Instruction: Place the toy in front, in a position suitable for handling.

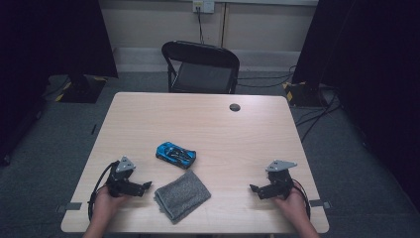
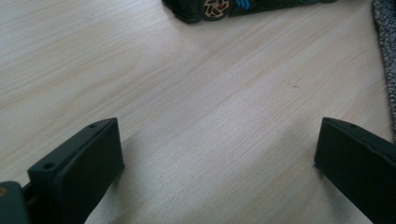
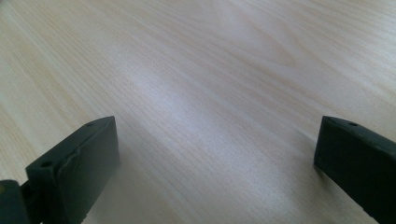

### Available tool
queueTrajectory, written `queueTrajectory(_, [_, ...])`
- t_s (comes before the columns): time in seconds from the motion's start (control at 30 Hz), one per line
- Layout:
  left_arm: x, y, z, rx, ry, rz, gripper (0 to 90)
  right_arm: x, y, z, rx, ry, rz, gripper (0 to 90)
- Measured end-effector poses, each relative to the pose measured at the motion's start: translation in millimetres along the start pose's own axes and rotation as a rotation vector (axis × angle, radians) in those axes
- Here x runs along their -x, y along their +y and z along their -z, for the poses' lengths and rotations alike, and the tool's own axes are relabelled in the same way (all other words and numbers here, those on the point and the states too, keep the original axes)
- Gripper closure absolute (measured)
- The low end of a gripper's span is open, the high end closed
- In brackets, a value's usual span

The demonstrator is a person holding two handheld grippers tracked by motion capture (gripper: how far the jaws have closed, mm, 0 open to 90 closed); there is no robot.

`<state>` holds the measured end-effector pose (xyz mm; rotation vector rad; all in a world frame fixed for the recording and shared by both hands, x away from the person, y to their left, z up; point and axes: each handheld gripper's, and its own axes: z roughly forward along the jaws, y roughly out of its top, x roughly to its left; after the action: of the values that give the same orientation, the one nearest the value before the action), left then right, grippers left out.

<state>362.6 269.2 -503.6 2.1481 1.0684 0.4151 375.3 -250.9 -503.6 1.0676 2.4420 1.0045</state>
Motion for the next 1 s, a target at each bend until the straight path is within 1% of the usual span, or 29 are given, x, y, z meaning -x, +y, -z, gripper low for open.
queueTrajectory(0.03, [-0.7, 0.6, 0.5, -0.002, 0.001, 0.0, 1.5, -0.1, 0.1, 0.0, -0.001, -0.003, -0.001, 0.0])
queueTrajectory(0.13, [-2.6, 2.4, 1.8, -0.007, 0.007, 0.004, 7.4, -0.8, -0.3, 0.4, -0.002, -0.009, -0.008, 0.0])
queueTrajectory(0.17, [-3.3, 3.3, 2.2, -0.008, 0.008, 0.003, 9.5, -0.9, -0.6, 0.8, -0.002, -0.01, -0.01, 0.0])
queueTrajectory(0.23, [-3.8, 5.4, 2.8, -0.016, 0.015, 0.014, 15.5, -1.3, -1.2, 1.4, -0.001, -0.011, -0.011, 0.0])
queueTrajectory(0.33, [-3.6, 6.4, 2.9, -0.024, 0.014, 0.009, 15.5, -1.7, -1.5, 3.8, -0.007, -0.01, -0.011, 2.8])
queueTrajectory(0.4, [-3.1, 7.3, 4.0, -0.034, 0.012, 0.016, 15.7, -1.0, -0.8, 5.8, -0.01, -0.006, -0.008, 7.6])
queueTrajectory(0.43, [-3.1, 7.3, 4.0, -0.034, 0.012, 0.016, 15.7, -1.0, -0.8, 5.8, -0.01, -0.006, -0.008, 7.6])
queueTrajectory(0.47, [-2.9, 8.1, 5.5, -0.027, 0.011, 0.018, 15.7, -0.2, 0.4, 6.9, -0.015, -0.006, -0.008, 10.1])
queueTrajectory(0.5, [-2.3, 9.6, 8.5, -0.016, 0.0, 0.016, 15.9, 3.0, 3.6, 9.4, 0.007, 0.028, -0.054, 12.9])
queueTrajectory(0.53, [-1.8, 11.2, 10.3, -0.015, 0.002, 0.01, 15.9, 4.1, 4.9, 10.2, 0.017, 0.046, -0.065, 14.1])
queueTrajectory(0.57, [-0.4, 13.2, 12.5, -0.011, 0.004, -0.002, 16.2, 4.7, 7.1, 11.8, 0.023, 0.051, -0.069, 16.4])
queueTrajectory(0.6, [0.4, 14.5, 13.8, -0.003, 0.005, -0.01, 16.7, 5.4, 10.1, 13.0, 0.029, 0.075, -0.065, 20.8])
queueTrajectory(0.63, [1.8, 16.4, 15.3, 0.0, 0.002, -0.016, 16.9, 5.3, 11.9, 13.7, 0.033, 0.084, -0.062, 20.9])
queueTrajectory(0.67, [3.8, 18.5, 16.4, 0.0, 0.008, -0.03, 17.0, 4.7, 14.5, 14.1, 0.038, 0.08, -0.056, 18.9])
queueTrajectory(0.7, [3.8, 18.5, 16.4, 0.0, 0.008, -0.03, 17.0, 4.4, 17.3, 13.6, 0.043, 0.082, -0.052, 17.4])
queueTrajectory(0.73, [7.9, 22.3, 18.3, 0.0, 0.013, -0.057, 17.0, 3.9, 19.8, 12.9, 0.047, 0.084, -0.05, 16.7])
queueTrajectory(0.77, [9.9, 24.0, 19.1, 0.002, 0.012, -0.066, 17.0, 3.2, 22.3, 11.9, 0.05, 0.082, -0.047, 16.6])
queueTrajectory(0.83, [14.0, 27.6, 20.5, 0.007, 0.013, -0.078, 16.3, 1.9, 27.3, 8.6, 0.044, 0.085, -0.035, 15.8])
queueTrajectory(0.97, [19.2, 31.7, 22.7, 0.016, 0.001, -0.083, 16.1, -0.5, 35.5, 2.6, 0.029, 0.095, -0.028, 14.6])
queueTrajectory(1.0, [21.7, 33.9, 23.8, 0.016, -0.007, -0.087, 16.1, -3.6, 41.9, -1.4, 0.022, 0.098, -0.009, 14.6])
